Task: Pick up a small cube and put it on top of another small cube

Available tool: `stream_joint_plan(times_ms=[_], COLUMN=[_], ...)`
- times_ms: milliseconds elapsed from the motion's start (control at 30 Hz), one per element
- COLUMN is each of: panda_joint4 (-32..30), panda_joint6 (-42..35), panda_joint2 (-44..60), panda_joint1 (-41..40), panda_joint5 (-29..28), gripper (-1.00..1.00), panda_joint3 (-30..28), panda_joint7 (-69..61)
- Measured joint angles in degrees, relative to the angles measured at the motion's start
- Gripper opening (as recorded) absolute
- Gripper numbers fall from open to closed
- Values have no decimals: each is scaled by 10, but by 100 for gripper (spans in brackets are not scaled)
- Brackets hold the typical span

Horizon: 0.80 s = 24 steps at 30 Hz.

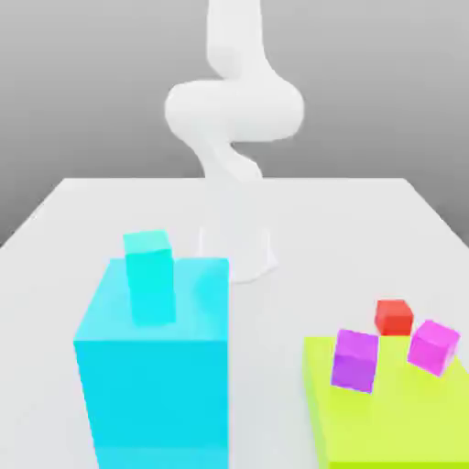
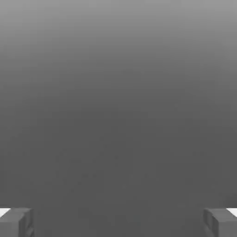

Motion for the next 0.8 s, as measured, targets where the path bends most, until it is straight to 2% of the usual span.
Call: stream_joint_plan(times_ms=[367, 600, 700, 800], panda_joint4=[-155, -262, -285, -279], panda_joint6=[153, 266, 300, 321], panda_joint2=[214, 380, 427, 459], panda_joint1=[26, 82, 154, 147], panda_joint5=[-4, -21, -37, -95], gripper=[0, 0, 0, 0], panda_joint3=[220, 342, 346, 307], panda_joint7=[239, 423, 476, 525])
